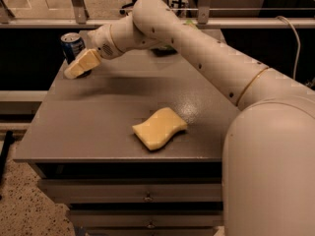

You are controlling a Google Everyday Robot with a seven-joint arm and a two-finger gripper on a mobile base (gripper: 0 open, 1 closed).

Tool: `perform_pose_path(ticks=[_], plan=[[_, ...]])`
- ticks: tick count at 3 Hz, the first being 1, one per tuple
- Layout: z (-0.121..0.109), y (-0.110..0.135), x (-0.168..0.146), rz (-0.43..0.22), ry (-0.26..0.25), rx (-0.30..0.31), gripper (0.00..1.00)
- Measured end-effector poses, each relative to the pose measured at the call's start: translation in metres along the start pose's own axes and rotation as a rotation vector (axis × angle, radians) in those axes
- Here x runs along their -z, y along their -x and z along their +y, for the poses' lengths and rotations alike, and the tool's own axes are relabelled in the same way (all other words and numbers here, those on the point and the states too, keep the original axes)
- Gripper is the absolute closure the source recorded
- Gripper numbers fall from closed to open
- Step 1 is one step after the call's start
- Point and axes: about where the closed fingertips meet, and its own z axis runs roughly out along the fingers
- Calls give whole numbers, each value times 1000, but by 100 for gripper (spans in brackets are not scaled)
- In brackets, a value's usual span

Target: Knock pepsi can over

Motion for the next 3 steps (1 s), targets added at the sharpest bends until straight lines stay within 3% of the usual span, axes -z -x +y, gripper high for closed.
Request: perform_pose_path(ticks=[1, 2, 3], plan=[[-10, -1, -27, -34, 1, -45, 0], [-18, -2, -47, -56, -6, -82, 14], [-24, -3, -52, -69, -26, -98, 37]])
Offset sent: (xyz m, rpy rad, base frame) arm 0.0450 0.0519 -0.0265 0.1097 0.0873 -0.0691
